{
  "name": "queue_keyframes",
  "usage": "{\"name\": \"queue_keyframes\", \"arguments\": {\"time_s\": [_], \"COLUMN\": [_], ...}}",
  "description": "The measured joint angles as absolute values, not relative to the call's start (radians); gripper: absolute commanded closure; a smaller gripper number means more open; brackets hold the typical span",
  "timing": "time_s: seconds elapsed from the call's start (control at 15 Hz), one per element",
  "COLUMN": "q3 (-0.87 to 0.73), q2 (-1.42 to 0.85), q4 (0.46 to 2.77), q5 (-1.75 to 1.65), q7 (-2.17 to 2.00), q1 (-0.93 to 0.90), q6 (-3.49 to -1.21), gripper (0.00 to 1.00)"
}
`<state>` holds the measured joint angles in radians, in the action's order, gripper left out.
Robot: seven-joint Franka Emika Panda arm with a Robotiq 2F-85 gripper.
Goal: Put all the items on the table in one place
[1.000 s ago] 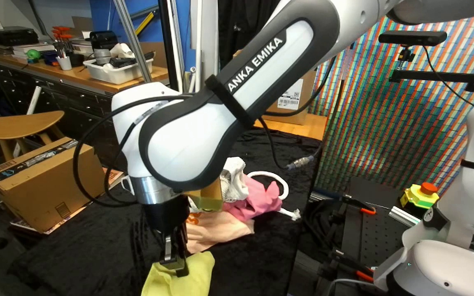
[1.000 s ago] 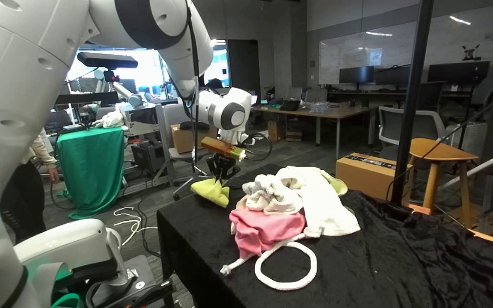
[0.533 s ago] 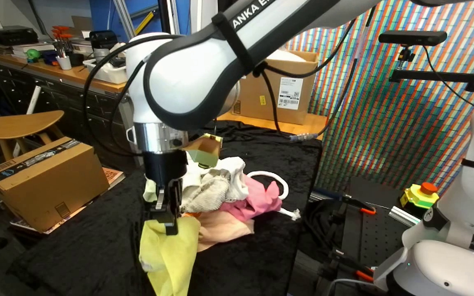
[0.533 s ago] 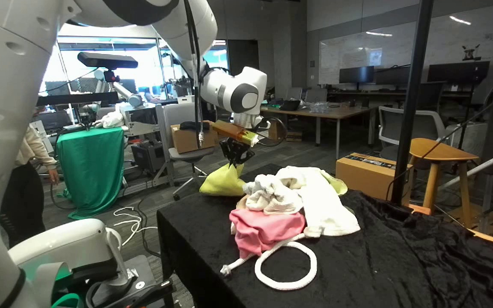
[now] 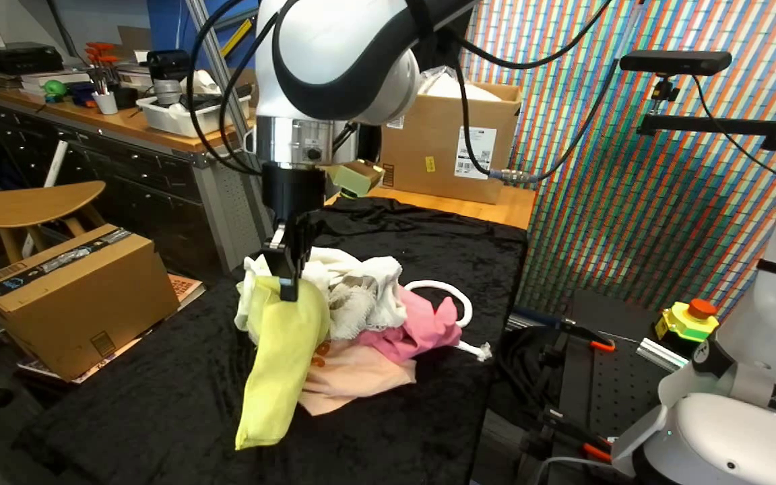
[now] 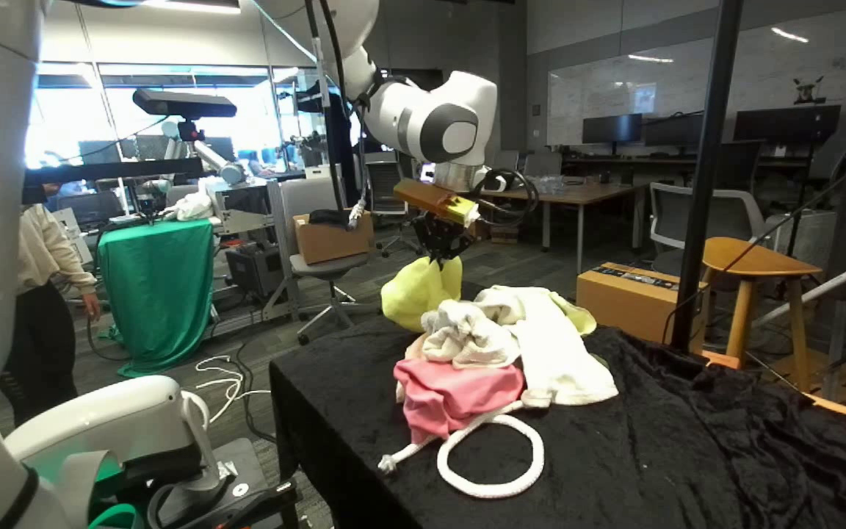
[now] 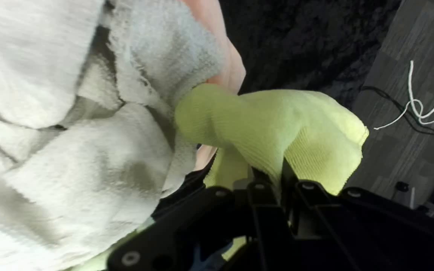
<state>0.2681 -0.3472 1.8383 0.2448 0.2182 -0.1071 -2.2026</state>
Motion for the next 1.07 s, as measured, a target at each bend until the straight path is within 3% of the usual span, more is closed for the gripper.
{"name": "queue_keyframes", "arguments": {"time_s": [1.0, 1.07], "q3": [0.075, 0.07], "q2": [-0.291, -0.291], "q4": [1.875, 1.878], "q5": [0.015, -0.004], "q7": [-0.166, -0.194], "q1": [-0.109, -0.112], "q6": [-2.294, -2.293], "gripper": [0.9, 0.64]}}
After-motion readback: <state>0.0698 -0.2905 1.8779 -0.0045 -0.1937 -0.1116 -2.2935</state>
